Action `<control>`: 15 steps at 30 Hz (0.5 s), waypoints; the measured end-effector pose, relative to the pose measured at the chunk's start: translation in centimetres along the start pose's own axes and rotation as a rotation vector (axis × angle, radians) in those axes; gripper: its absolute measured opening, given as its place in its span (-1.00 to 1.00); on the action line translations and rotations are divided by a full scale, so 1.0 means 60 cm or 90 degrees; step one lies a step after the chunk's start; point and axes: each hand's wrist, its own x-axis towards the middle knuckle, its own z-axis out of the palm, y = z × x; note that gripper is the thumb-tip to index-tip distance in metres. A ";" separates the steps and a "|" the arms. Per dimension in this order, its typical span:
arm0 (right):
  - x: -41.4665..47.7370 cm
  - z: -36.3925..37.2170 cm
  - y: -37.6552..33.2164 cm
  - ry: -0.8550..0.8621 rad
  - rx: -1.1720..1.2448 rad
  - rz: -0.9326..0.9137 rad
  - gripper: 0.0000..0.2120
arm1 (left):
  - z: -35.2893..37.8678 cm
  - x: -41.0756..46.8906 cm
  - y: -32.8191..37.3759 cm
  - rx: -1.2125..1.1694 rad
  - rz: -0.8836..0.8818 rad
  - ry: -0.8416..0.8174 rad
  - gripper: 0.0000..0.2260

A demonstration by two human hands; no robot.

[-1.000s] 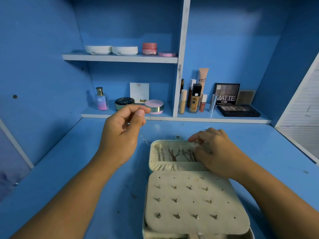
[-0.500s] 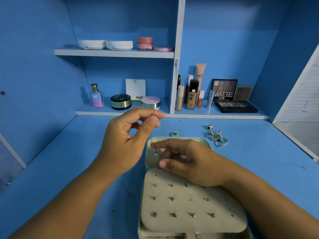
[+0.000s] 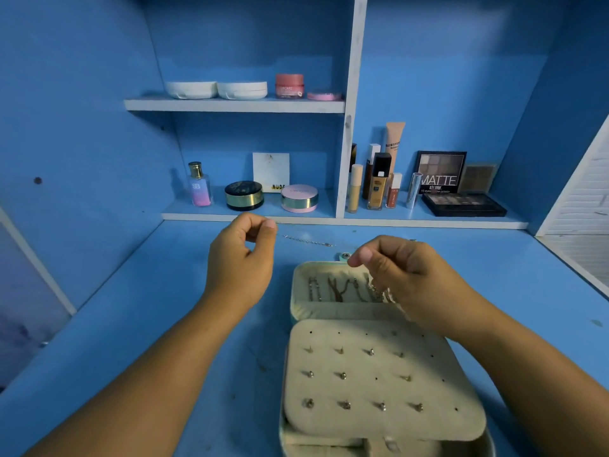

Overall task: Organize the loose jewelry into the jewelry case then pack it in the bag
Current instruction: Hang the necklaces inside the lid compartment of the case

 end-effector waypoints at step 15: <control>-0.003 0.026 -0.001 0.011 -0.014 -0.077 -0.84 | 0.006 -0.043 0.026 0.054 0.145 -0.419 -0.66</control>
